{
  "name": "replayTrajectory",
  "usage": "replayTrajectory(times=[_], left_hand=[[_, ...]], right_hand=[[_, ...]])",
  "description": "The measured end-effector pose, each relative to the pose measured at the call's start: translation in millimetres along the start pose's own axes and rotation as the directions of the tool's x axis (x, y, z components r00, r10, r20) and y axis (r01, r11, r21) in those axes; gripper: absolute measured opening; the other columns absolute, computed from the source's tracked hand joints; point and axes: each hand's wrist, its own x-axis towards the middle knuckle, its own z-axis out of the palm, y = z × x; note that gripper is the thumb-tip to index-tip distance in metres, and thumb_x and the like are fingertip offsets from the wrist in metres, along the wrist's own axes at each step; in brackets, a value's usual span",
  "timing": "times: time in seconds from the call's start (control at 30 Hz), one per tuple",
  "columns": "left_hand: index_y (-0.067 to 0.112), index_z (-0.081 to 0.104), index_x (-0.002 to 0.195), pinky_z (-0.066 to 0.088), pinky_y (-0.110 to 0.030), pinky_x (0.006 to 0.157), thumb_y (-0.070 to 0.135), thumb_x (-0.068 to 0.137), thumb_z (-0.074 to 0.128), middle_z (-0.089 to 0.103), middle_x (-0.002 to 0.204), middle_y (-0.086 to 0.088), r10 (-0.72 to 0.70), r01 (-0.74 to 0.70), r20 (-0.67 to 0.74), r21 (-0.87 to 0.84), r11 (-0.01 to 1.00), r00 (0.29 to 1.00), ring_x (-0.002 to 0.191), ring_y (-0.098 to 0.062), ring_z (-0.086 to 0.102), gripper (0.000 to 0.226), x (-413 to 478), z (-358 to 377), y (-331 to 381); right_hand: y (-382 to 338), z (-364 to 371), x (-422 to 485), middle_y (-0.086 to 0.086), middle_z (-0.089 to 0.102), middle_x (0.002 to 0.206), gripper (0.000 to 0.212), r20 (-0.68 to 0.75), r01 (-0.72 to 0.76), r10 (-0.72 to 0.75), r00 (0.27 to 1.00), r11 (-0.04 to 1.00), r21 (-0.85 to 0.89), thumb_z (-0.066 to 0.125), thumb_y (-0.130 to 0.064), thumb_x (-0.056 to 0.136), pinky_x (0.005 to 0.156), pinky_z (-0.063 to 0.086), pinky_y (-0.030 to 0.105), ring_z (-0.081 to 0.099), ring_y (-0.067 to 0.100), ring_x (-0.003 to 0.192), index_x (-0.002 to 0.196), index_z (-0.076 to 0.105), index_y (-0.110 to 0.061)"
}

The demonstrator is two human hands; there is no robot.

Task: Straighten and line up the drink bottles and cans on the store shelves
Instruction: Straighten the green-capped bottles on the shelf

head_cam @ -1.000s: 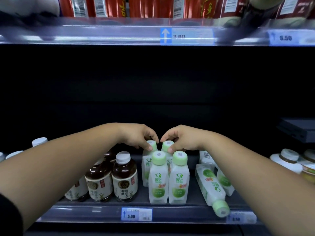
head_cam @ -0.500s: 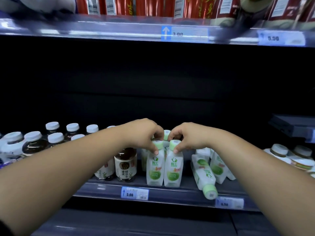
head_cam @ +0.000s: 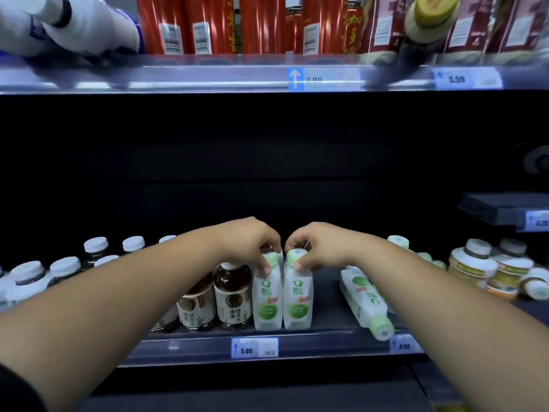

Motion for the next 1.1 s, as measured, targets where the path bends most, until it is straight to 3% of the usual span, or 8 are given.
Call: replayTrajectory(times=[0.1,0.2,0.33,0.5,0.6,0.77,0.93,1.1], left_hand=[[0.036,0.063,0.117,0.051,-0.030,0.083,0.042,0.071,0.084,0.060,0.099,0.018,0.032,-0.032,-0.007,0.023,0.999,0.999,0.095,-0.006,0.058,0.050,0.4,-1.7,1.3],[0.035,0.063,0.120,0.050,-0.033,0.087,0.045,0.070,0.083,0.058,0.109,0.015,0.116,-0.113,-0.093,0.035,0.993,0.989,0.102,-0.008,0.056,0.055,2.1,-3.8,13.5],[0.032,0.064,0.120,0.047,-0.032,0.090,0.043,0.073,0.082,0.059,0.113,0.011,0.245,-0.236,-0.183,0.073,0.969,0.952,0.106,-0.009,0.054,0.052,8.1,-2.2,42.9],[0.029,0.066,0.119,0.045,-0.029,0.092,0.039,0.076,0.081,0.062,0.115,0.009,0.416,-0.410,-0.139,0.071,0.909,0.898,0.106,-0.006,0.053,0.047,27.0,10.5,94.8],[0.029,0.065,0.120,0.045,-0.031,0.091,0.038,0.075,0.081,0.062,0.115,0.008,0.424,-0.421,-0.105,0.051,0.906,0.899,0.108,-0.009,0.053,0.048,47.3,27.7,122.9],[0.028,0.063,0.125,0.043,-0.036,0.097,0.026,0.071,0.084,0.056,0.127,0.005,0.383,-0.385,0.041,0.052,0.921,0.923,0.119,-0.016,0.050,0.057,70.5,77.5,147.2],[0.036,0.055,0.132,0.045,-0.040,0.095,0.020,0.075,0.079,0.039,0.137,0.001,0.338,-0.352,0.106,0.165,0.921,0.935,0.126,-0.024,0.038,0.065,78.8,120.2,160.5],[0.030,0.057,0.133,0.046,-0.042,0.093,0.027,0.081,0.073,0.040,0.146,-0.003,0.348,-0.353,0.075,0.339,0.872,0.934,0.133,-0.027,0.036,0.055,82.8,128.2,170.7]], right_hand=[[-3.3,-2.1,-4.9,-0.003,0.068,0.103,0.036,0.007,-0.005,0.005,1.000,0.999,-0.049,0.082,-0.018,0.081,0.078,0.059,0.032,0.066,0.012,0.086,0.114,0.069,-0.023],[-1.6,-10.0,-16.3,-0.006,0.068,0.113,0.048,-0.034,-0.012,0.010,0.999,0.998,-0.065,0.083,-0.023,0.079,0.087,0.056,0.030,0.065,0.010,0.100,0.124,0.066,-0.027],[12.9,-35.6,-42.1,-0.013,0.066,0.112,0.050,-0.152,-0.019,0.008,0.988,0.997,-0.070,0.086,-0.022,0.076,0.082,0.048,0.012,0.061,-0.004,0.099,0.122,0.067,-0.030],[49.1,-69.4,-84.0,-0.009,0.066,0.120,0.052,-0.249,-0.104,0.056,0.967,0.978,-0.182,0.086,-0.026,0.075,0.095,0.049,0.026,0.059,0.003,0.110,0.123,0.066,-0.031],[78.3,-84.4,-103.3,-0.009,0.063,0.128,0.053,-0.299,-0.170,0.082,0.951,0.944,-0.283,0.085,-0.032,0.076,0.099,0.047,0.028,0.057,0.007,0.116,0.125,0.064,-0.033],[122.5,-92.8,-111.1,-0.004,0.053,0.143,0.065,-0.254,-0.209,0.141,0.957,0.942,-0.263,0.080,-0.035,0.082,0.097,0.042,0.026,0.051,0.016,0.128,0.141,0.052,-0.031],[143.5,-84.5,-100.9,-0.008,0.062,0.117,0.051,-0.250,-0.190,0.137,0.959,0.960,-0.204,0.075,-0.037,0.086,0.067,0.053,0.022,0.064,0.002,0.083,0.134,0.056,-0.037],[151.8,-78.5,-92.6,-0.007,0.058,0.109,0.030,-0.295,-0.133,0.068,0.953,0.969,-0.206,0.071,-0.038,0.089,0.059,0.052,0.024,0.065,0.007,0.074,0.116,0.058,-0.038]])
